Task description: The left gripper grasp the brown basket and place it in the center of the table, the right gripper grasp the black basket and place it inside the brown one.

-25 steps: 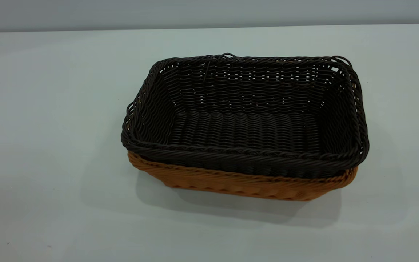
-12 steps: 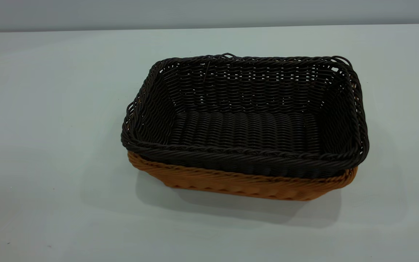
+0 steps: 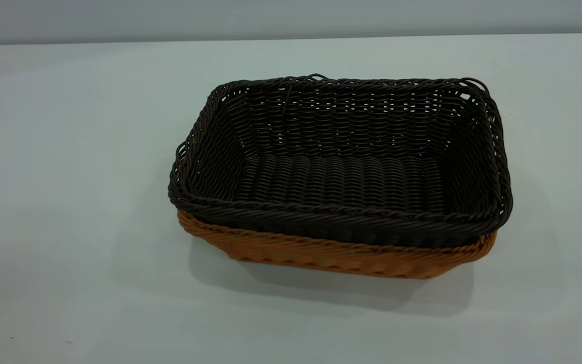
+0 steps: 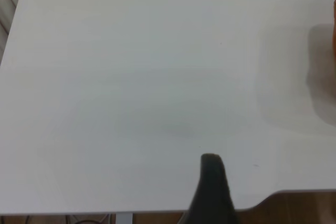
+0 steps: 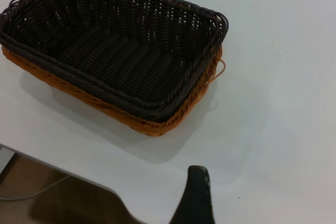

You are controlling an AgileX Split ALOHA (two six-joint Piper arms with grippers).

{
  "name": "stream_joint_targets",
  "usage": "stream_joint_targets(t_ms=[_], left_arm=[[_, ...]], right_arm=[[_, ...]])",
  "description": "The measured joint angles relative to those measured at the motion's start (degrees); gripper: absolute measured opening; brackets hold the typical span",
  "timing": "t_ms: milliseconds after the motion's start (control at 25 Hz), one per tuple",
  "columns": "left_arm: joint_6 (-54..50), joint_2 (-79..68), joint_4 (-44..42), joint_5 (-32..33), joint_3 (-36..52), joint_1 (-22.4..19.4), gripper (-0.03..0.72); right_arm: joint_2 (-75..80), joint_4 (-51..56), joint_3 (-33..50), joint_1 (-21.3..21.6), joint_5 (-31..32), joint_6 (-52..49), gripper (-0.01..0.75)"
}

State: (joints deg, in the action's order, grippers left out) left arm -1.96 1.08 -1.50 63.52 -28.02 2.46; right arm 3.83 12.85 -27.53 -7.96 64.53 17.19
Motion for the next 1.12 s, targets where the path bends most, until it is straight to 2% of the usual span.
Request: stream_joint_targets(t_ms=[320, 480, 760, 1120], left_arm=[[0.0, 0.0, 0.0, 0.0, 0.0, 0.0, 0.518], [0.0, 0.0, 0.0, 0.0, 0.0, 0.0, 0.518], [0.0, 0.0, 0.0, 0.0, 0.0, 0.0, 0.518], [0.0, 0.0, 0.0, 0.0, 0.0, 0.0, 0.518]], right_arm=[[-4.6, -1.63, 0.0, 5.62, 0.04, -0.35, 0.573], [-4.74, -3.75, 0.0, 7.22, -0.02, -4.38, 0.573], [-4.74, -10.43, 0.35, 7.54, -0.32, -13.05, 0.573], [-4.74, -11.62, 0.4, 7.54, -0.37, -13.99, 0.573]])
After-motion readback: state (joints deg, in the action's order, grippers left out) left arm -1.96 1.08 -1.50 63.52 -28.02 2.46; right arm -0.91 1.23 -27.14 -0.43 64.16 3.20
